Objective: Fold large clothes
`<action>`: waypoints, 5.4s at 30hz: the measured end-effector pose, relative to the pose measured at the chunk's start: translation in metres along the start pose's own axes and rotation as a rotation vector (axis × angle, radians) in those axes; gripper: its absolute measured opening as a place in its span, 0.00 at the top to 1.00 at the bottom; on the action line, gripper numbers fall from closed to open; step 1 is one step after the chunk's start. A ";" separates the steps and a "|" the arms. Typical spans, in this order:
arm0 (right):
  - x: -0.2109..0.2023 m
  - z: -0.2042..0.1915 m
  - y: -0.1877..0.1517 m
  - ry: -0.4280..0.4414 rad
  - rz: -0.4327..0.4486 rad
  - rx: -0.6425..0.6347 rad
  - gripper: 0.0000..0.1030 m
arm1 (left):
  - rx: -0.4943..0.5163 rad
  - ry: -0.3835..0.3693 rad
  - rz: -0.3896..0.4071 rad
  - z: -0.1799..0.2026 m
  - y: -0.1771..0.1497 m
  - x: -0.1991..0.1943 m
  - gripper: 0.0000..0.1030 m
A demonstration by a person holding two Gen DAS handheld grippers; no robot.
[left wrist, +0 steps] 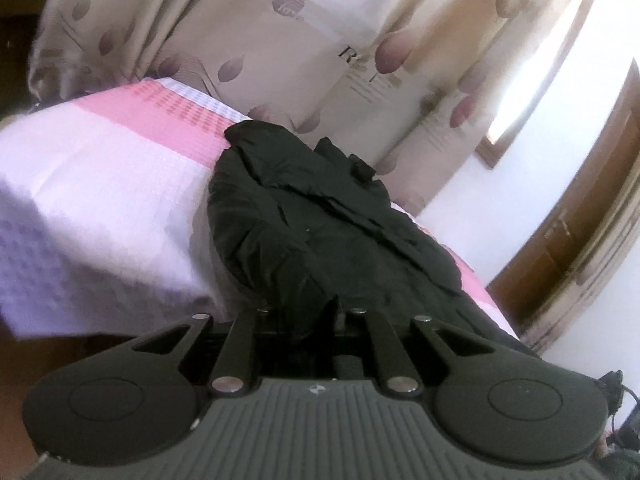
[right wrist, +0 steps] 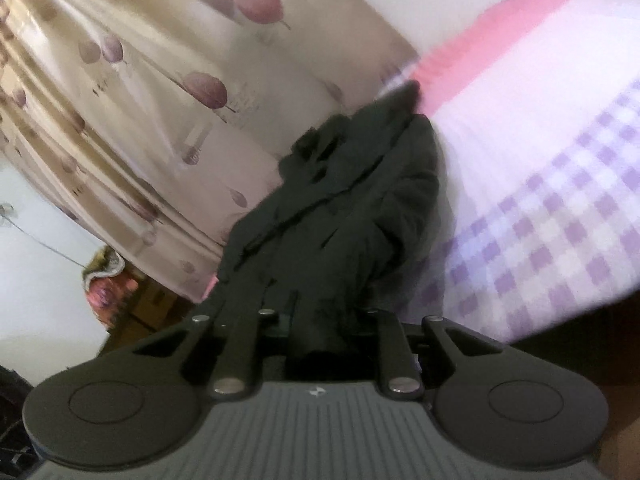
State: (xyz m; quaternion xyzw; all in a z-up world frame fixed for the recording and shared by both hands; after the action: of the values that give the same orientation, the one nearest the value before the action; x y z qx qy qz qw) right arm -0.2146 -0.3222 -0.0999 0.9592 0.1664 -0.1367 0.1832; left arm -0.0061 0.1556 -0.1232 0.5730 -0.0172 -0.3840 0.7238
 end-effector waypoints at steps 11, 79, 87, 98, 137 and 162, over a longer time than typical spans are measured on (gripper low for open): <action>0.075 -0.097 0.000 0.163 0.070 0.099 0.83 | -0.049 -0.060 0.169 0.024 0.030 -0.049 0.88; 0.662 -0.107 0.163 -0.251 -0.164 -0.730 0.79 | 0.122 0.034 0.023 -0.047 0.146 0.434 0.89; 0.628 -0.062 0.217 -0.358 -0.073 -0.593 0.95 | -0.044 0.112 0.035 -0.087 0.145 0.424 0.89; 0.601 -0.033 0.249 -0.383 -0.070 -0.532 0.95 | -0.111 0.240 0.000 -0.142 0.142 0.388 0.89; 0.422 -0.064 0.155 -0.276 -0.010 -0.897 0.22 | 0.158 0.200 0.041 0.002 0.086 0.288 0.22; 0.368 -0.145 0.081 -0.036 -0.082 -0.830 0.53 | 0.119 0.066 0.121 0.068 0.064 0.222 0.56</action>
State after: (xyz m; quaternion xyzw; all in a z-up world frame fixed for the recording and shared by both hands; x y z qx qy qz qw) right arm 0.1785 -0.2369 -0.0637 0.7939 0.2421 -0.0820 0.5517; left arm 0.1530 -0.0251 -0.1382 0.6252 -0.0506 -0.3188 0.7106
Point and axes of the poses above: each gripper's, at about its wrist camera, not at the fingertips, and x roughly the way its jaws point, z to its right, y to its top, the point moved 10 cm from there along x, roughly the way its jaws point, and after that the axes turned 14 degrees about x, right-handed, at the moved point
